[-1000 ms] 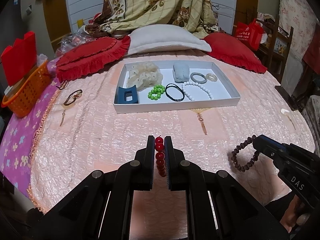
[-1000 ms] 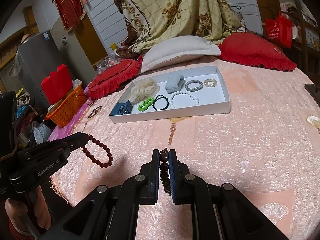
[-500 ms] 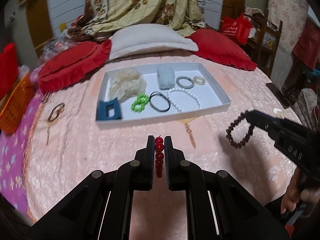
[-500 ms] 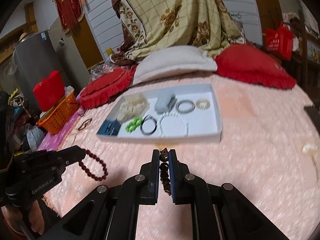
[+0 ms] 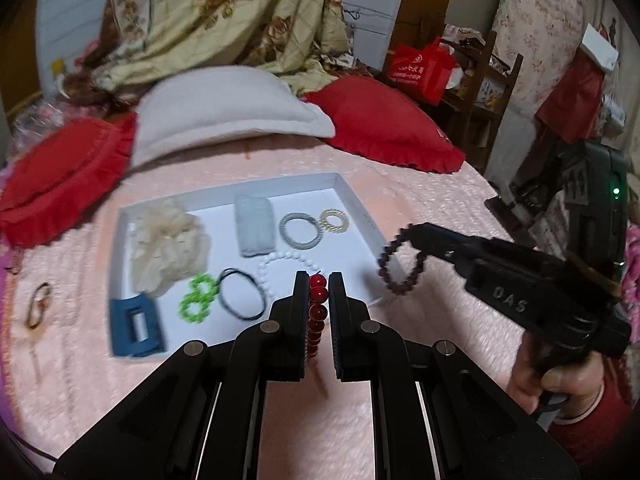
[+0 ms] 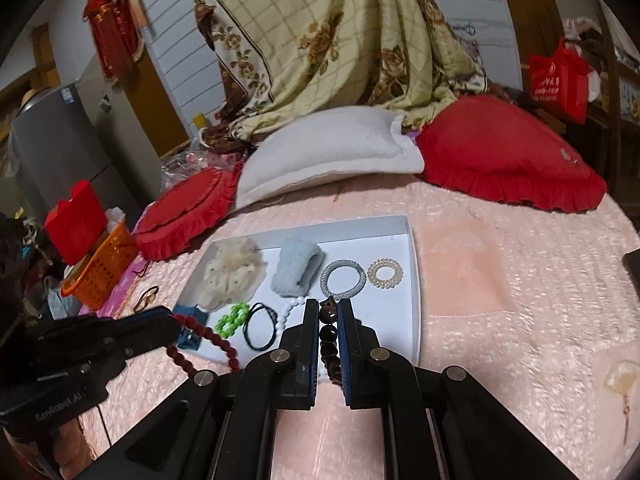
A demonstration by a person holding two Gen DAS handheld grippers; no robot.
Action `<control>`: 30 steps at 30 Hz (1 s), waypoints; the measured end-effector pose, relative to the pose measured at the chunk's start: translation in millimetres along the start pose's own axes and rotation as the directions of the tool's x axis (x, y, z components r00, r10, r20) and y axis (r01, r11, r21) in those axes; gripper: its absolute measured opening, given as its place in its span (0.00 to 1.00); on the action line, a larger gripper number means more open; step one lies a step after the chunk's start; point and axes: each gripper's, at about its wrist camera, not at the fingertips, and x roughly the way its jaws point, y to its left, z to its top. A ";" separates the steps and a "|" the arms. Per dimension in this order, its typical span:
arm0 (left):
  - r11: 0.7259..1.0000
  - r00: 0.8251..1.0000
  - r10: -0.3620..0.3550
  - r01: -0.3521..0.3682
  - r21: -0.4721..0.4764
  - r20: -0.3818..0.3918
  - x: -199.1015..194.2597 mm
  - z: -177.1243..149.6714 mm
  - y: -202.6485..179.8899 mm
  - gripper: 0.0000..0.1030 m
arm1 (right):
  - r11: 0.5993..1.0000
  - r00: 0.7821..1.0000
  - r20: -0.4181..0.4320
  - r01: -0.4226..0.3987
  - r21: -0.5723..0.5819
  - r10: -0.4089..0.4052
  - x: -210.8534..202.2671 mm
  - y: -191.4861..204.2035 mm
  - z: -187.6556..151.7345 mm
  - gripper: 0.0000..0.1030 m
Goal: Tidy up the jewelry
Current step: 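Lower both bead bracelets into the white tray and open both tools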
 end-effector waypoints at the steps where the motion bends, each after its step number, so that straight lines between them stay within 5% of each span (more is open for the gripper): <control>1: 1.000 1.000 -0.014 0.014 -0.008 -0.015 9.9 4.0 2.0 0.08 | 1.000 1.000 -0.010 0.001 0.007 -0.001 6.8 -2.5 2.9 0.08; 8: 0.991 0.991 -0.119 0.114 -0.069 -0.064 56.4 13.4 13.9 0.08 | 0.998 0.998 -0.065 0.014 0.053 -0.010 48.6 -18.5 17.6 0.08; 12: 0.983 0.983 -0.147 0.132 -0.130 -0.113 86.0 9.1 31.2 0.08 | 0.988 0.995 -0.066 -0.062 0.141 0.072 63.4 -31.4 22.2 0.08; 18: 0.995 0.987 -0.056 0.042 -0.095 -0.150 106.2 -2.2 40.3 0.08 | 0.985 0.990 -0.135 -0.020 0.170 0.043 91.3 -42.9 9.6 0.08; 30: 0.999 0.987 0.046 -0.045 0.010 -0.155 125.6 -8.2 29.3 0.09 | 0.992 0.976 -0.185 0.123 0.028 -0.116 105.9 -39.8 -7.2 0.08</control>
